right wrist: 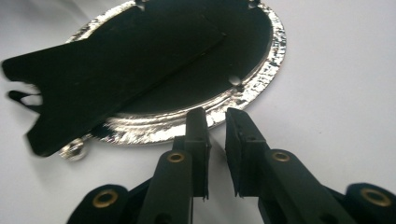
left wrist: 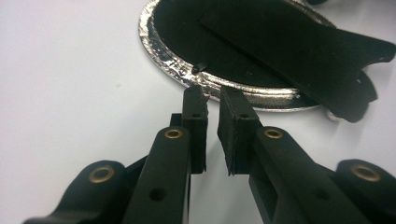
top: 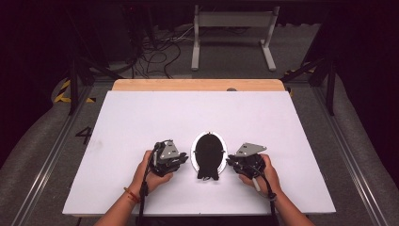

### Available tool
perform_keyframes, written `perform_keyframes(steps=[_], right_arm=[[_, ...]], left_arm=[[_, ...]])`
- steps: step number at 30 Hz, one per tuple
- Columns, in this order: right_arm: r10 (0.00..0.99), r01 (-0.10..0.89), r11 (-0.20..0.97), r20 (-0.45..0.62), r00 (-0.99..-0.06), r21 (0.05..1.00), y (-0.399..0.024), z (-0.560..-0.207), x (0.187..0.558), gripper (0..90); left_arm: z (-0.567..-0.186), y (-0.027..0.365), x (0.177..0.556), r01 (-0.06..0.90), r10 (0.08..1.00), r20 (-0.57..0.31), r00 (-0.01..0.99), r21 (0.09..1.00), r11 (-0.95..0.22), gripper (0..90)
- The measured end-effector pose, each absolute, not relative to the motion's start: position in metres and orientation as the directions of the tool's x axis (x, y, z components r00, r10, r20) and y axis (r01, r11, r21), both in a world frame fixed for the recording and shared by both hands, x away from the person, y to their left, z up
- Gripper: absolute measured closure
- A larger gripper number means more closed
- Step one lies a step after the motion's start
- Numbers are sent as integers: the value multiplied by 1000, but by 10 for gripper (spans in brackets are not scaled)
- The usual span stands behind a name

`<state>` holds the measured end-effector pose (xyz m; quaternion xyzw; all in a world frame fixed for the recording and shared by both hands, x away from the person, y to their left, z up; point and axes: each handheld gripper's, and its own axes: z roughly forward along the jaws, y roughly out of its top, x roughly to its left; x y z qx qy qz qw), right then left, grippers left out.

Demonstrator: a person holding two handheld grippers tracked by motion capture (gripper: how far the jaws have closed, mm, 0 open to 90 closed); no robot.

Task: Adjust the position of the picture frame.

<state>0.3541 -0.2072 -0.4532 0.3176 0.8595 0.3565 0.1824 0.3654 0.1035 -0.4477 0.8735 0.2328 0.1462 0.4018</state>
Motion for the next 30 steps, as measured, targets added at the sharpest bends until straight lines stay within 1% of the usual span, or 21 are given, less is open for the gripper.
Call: perform_keyframes(steps=[5, 10, 12, 14, 17, 19, 21, 23, 25, 30], right_arm=[[670, 417, 510, -43, -741, 752, -217, -447, 344, 767], [653, 419, 526, -36, -756, 740, -220, -445, 340, 762], [651, 415, 516, -28, -759, 750, -222, -444, 337, 756], [652, 419, 490, -2, -758, 765, -225, -443, 335, 746], [648, 423, 477, 17, -761, 770, -228, -441, 332, 712], [640, 420, 478, 22, -768, 772, -228, -439, 329, 699], [635, 421, 474, 31, -772, 773, -228, -436, 326, 680], [623, 416, 481, 34, -782, 772, -226, -435, 324, 680], [613, 416, 487, 39, -789, 768, -223, -435, 322, 671], [574, 409, 526, 44, -818, 745, -209, -441, 314, 656]], left_arm=[[-443, 114, 358, 284, 525, 69, 848, 778, -560, 764], [-441, 122, 346, 283, 523, 60, 850, 786, -550, 702], [-440, 126, 340, 280, 534, 77, 842, 784, -554, 620], [-439, 134, 332, 277, 537, 77, 840, 790, -547, 608], [-438, 145, 322, 280, 552, 81, 830, 795, -538, 532], [-438, 153, 314, 279, 556, 94, 826, 788, -548, 505], [-439, 160, 307, 280, 570, 99, 816, 795, -539, 422], [-442, 166, 301, 288, 580, 94, 809, 796, -532, 408], [-445, 171, 296, 286, 586, 104, 803, 796, -534, 351], [-448, 176, 292, 289, 602, 90, 793, 815, -502, 263]])
